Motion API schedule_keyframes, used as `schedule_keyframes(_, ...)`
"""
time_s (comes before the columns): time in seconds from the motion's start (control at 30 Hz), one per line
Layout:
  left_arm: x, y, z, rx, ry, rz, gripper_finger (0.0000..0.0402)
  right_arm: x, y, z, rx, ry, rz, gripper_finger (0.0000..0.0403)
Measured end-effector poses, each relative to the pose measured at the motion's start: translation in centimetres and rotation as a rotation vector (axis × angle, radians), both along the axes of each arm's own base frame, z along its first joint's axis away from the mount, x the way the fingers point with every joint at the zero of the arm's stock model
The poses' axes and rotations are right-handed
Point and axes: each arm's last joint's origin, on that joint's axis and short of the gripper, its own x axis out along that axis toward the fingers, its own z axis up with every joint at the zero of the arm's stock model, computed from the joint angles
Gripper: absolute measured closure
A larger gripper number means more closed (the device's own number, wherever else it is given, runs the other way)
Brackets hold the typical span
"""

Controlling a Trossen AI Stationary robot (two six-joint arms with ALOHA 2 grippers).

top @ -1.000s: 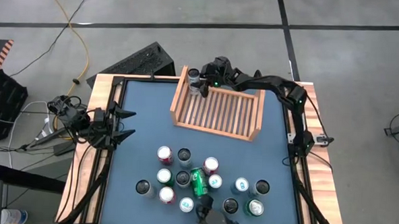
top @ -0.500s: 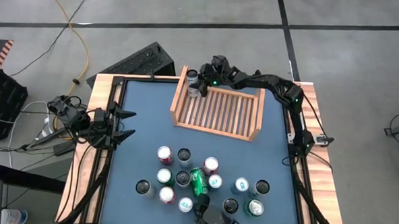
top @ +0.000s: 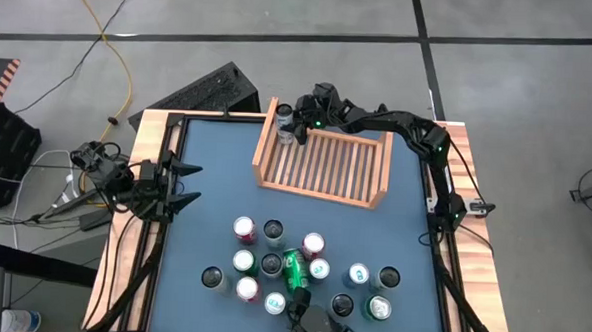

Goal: Place canned beverage on shelf
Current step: Put the white blue soda can on the shelf

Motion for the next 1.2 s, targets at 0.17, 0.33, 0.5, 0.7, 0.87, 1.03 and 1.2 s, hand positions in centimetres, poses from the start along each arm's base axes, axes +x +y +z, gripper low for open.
schedule_keyframes(0.17, 0.0, 0.0, 0.0, 0.000, 0.001, 0.000, 0.0060, 0.0, 0.0, 0.0, 0.000, 0.002, -0.003, 0.0139)
schedule_keyframes(0.33, 0.0, 0.0, 0.0, 0.000, 0.001, 0.000, 0.0060, 0.0, 0.0, 0.0, -0.003, 0.000, -0.006, 0.0102)
schedule_keyframes(0.5, 0.0, 0.0, 0.0, 0.000, 0.001, -0.001, 0.0060, 0.0, 0.0, 0.0, 0.000, 0.004, -0.007, 0.0075)
schedule_keyframes(0.7, 0.0, 0.0, 0.0, 0.001, 0.002, -0.001, 0.0060, -0.1, 0.1, -0.3, 0.018, 0.032, -0.012, 0.0063)
schedule_keyframes(0.87, 0.0, 0.0, 0.0, 0.002, 0.003, -0.001, 0.0060, -0.1, 0.1, -0.4, 0.025, 0.042, -0.012, 0.0062)
schedule_keyframes(1.03, 0.0, 0.0, -0.1, 0.009, 0.014, -0.001, 0.0060, -0.1, 0.1, 0.0, 0.023, 0.039, -0.012, 0.0062)
schedule_keyframes(1.2, 0.1, 0.0, -0.2, -0.002, 0.016, -0.004, 0.0060, 0.0, -0.2, 1.1, 0.037, 0.128, -0.001, 0.0062)
